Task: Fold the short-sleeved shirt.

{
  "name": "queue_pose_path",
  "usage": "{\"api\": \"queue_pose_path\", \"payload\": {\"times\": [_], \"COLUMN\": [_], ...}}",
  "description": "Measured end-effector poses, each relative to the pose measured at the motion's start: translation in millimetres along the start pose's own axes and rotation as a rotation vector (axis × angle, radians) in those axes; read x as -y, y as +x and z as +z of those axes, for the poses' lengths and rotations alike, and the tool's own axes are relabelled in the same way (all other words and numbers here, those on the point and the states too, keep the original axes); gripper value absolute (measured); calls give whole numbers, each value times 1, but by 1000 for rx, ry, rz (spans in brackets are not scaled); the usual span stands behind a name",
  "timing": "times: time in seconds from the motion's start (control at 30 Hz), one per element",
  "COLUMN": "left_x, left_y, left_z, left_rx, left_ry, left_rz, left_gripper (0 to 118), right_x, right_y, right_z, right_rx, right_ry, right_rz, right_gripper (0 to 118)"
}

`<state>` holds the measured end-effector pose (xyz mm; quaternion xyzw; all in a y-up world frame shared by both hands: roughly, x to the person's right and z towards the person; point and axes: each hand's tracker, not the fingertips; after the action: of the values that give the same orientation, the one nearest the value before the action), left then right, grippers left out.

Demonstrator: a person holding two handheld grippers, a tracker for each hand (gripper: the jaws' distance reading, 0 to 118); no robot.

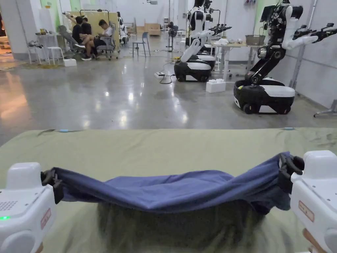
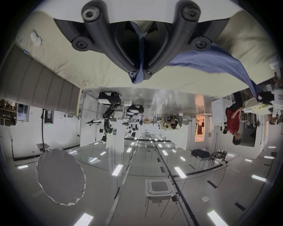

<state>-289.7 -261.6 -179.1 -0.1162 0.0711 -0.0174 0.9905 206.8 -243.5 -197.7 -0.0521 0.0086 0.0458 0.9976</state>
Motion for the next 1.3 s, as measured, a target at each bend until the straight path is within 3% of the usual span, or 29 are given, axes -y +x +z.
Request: {"api": "queue_pose_path", "payload": {"times": [0.23, 0.3, 0.4, 0.57, 0.7, 0.8, 0.83, 0.87, 0.9, 0.93, 0.97, 1.0, 1.1, 1.13, 1.17, 1.2, 1.23, 1.27, 1.3], "left_x": [72, 91, 117, 155, 185, 199, 200, 201, 200, 198, 193, 185, 162, 156, 152, 150, 150, 151, 153], "left_y": [-19, -28, -42, -56, -53, -53, -50, -51, -53, -54, -58, -62, -66, -69, -70, -67, -66, -66, -72], "left_z": [121, 146, 176, 198, 189, 177, 178, 178, 179, 182, 194, 207, 249, 264, 276, 289, 296, 304, 309], "left_rx": [79, 71, 96, 87, 94, 91, 81, 74, 61, 50, 58, 66, 55, 99, 128, 111, 74, 49, 83], "left_ry": [-59, -87, -141, -215, -283, -353, -373, -373, -391, -410, -369, -321, -292, -241, -210, -188, -175, -184, -168], "left_rz": [-115, -111, -63, -48, -109, -80, -58, -29, -3, 10, 50, 73, 67, 72, 65, 46, 29, 14, 47], "left_gripper": [3, 3, 3, 3, 4, 6, 15, 32, 80, 115, 118, 118, 118, 112, 92, 37, 0, 0, 0], "right_x": [60, 81, 108, 152, 177, 189, 193, 196, 196, 195, 192, 186, 164, 155, 151, 148, 146, 149, 147], "right_y": [2, 1, 3, 4, 2, 5, 7, 7, 6, 7, 11, 13, 12, 5, 0, -6, -11, -21, -27], "right_z": [128, 162, 199, 229, 227, 220, 217, 218, 222, 227, 234, 243, 275, 287, 295, 306, 314, 315, 321], "right_rx": [11, 30, 41, 81, 81, 45, 34, 83, 142, 162, 155, 153, 129, 115, 74, 40, 23, 37, 82], "right_ry": [-114, -146, -213, -296, -388, -460, -489, -509, -478, -447, -411, -387, -324, -338, -357, -344, -321, -331, -326], "right_rz": [8, 36, -5, 41, 62, 47, 27, 28, 40, 32, -15, -65, -126, -117, -98, -71, -57, -43, -25], "right_gripper": [6, 6, 6, 6, 6, 6, 6, 8, 27, 64, 102, 118, 118, 118, 114, 79, 21, 3, 3]}}
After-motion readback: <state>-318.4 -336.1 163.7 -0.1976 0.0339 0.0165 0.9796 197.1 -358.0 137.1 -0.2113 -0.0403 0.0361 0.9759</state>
